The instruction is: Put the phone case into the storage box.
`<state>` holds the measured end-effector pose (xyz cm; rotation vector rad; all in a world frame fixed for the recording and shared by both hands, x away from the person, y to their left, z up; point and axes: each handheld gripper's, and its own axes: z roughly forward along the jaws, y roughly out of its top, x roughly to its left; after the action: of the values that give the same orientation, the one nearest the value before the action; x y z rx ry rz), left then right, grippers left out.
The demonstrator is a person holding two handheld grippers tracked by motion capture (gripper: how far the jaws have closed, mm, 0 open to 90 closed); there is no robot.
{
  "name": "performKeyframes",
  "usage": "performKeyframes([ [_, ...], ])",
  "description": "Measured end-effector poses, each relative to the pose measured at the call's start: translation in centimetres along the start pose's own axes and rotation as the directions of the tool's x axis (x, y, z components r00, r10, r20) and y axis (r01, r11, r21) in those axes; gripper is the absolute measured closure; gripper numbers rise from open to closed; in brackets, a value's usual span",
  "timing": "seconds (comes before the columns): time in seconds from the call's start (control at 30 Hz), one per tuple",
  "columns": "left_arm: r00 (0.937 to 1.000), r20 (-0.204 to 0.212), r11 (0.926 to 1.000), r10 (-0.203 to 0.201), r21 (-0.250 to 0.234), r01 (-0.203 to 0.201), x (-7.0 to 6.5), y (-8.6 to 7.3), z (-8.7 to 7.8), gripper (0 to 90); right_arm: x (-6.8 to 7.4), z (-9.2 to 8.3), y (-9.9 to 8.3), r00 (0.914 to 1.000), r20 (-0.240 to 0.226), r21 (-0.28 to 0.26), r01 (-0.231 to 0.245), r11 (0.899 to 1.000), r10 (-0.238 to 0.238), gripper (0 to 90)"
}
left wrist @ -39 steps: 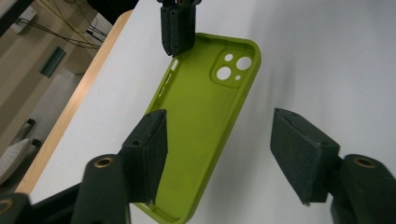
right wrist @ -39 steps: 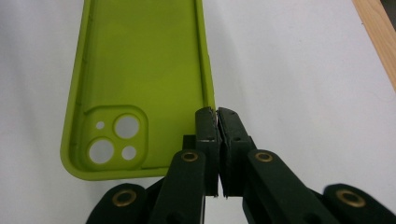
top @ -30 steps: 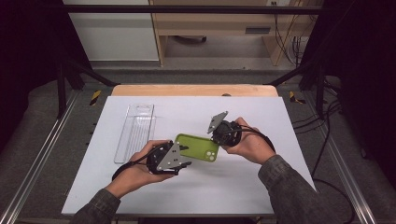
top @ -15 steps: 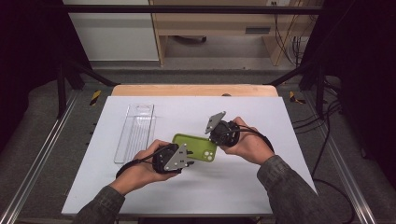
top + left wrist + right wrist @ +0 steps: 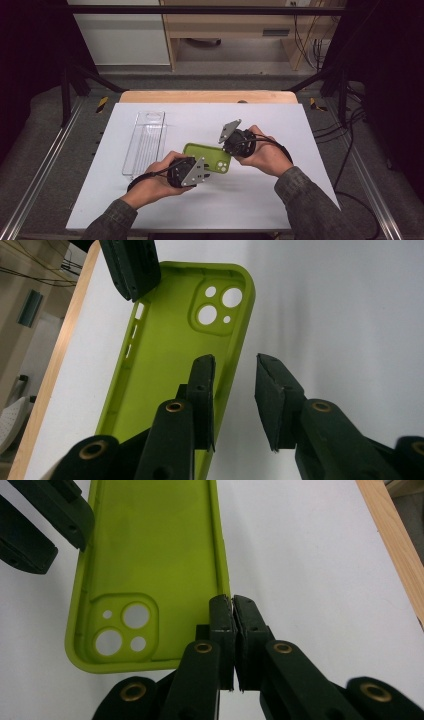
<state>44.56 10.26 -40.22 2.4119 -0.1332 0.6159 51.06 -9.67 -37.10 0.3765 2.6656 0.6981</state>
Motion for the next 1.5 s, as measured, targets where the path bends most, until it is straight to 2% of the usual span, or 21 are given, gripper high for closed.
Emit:
performKeyframes([
  [0.1, 0.9997, 0.0, 0.9995, 0.026, 0.019, -0.026, 0.0, 0.1, 0.0, 69.2, 0.0, 0.0, 0.0, 1.0, -0.001, -0.002, 0.003, 1.0, -0.003, 88.0],
  [0.13, 1.0, -0.001, 1.0, 0.006, 0.0, -0.006, -0.2, 0.1, 0.2, 69.2, 0.1, 0.1, 0.0, 1.0, -0.002, -0.002, 0.004, 1.0, -0.004, 87.9],
  [0.17, 0.9997, -0.004, 0.9997, 0.023, 0.011, -0.023, -0.1, 0.1, 0.1, 69.2, 0.1, 0.1, 0.0, 1.0, -0.003, -0.002, 0.006, 1.0, -0.006, 87.9],
  [0.23, 0.9998, -0.007, 0.9998, 0.018, -0.001, -0.018, -0.2, 0.2, 0.1, 69.8, 0.1, 0.0, 0.0, 1.0, -0.005, -0.004, 0.001, 1.0, -0.001, 88.0],
  [0.27, 0.9992, -0.008, 0.9991, 0.039, 0.017, -0.039, -0.1, 0.2, 0.0, 70.2, 0.2, 0.0, 0.1, 1.0, -0.005, -0.003, 0.0, 1.0, 0.0, 87.9],
  [0.63, 0.9964, -0.024, 0.9956, 0.081, 0.048, -0.08, -0.3, 0.3, 0.0, 71.7, 0.2, -0.1, 0.3, 1.0, -0.005, -0.009, 0.0, 1.0, 0.0, 87.9],
  [0.77, 0.9935, -0.046, 0.9931, 0.104, 0.059, -0.101, -0.4, 0.3, 0.0, 71.9, 0.3, -0.2, 0.5, 0.9999, -0.011, -0.01, 0.004, 1.0, -0.004, 88.0],
  [0.9, 0.991, -0.046, 0.9901, 0.126, 0.069, -0.122, -0.5, 0.3, 0.0, 74.5, 0.3, -0.3, 0.7, 0.9999, -0.01, -0.013, 0.007, 1.0, -0.007, 88.0],
  [0.93, 0.9889, -0.046, 0.9871, 0.141, 0.083, -0.137, -0.4, 0.3, -0.1, 74.8, 0.3, -0.3, 0.7, 0.9999, -0.01, -0.012, 0.005, 1.0, -0.005, 87.9],
  [1.23, 0.9853, -0.057, 0.9843, 0.161, 0.083, -0.156, -0.6, 0.3, 0.0, 80.6, 0.3, -0.5, 1.0, 0.9999, -0.007, -0.015, 0.013, 1.0, -0.013, 87.9],
  [1.3, 0.9821, -0.058, 0.9805, 0.179, 0.092, -0.174, -0.7, 0.3, 0.0, 81.4, 0.3, -0.5, 1.0, 0.9999, -0.002, -0.019, 0.015, 1.0, -0.015, 87.9],
  [1.4, 0.9818, -0.055, 0.9802, 0.182, 0.09, -0.177, -0.8, 0.4, 0.1, 82.9, 0.3, -0.6, 1.1, 0.9998, -0.001, -0.022, 0.019, 1.0, -0.019, 87.9],
  [1.43, 0.98, -0.052, 0.9774, 0.192, 0.101, -0.186, -0.8, 0.5, 0.1, 83.5, 0.3, -0.7, 1.1, 0.9997, -0.001, -0.023, 0.023, 0.999, -0.023, 87.9],
  [1.5, 0.9797, -0.052, 0.9765, 0.194, 0.106, -0.188, -1.0, 0.4, 0.3, 84.4, 0.3, -0.8, 1.3, 0.9997, 0.0, -0.029, 0.023, 0.999, -0.023, 87.8],
])
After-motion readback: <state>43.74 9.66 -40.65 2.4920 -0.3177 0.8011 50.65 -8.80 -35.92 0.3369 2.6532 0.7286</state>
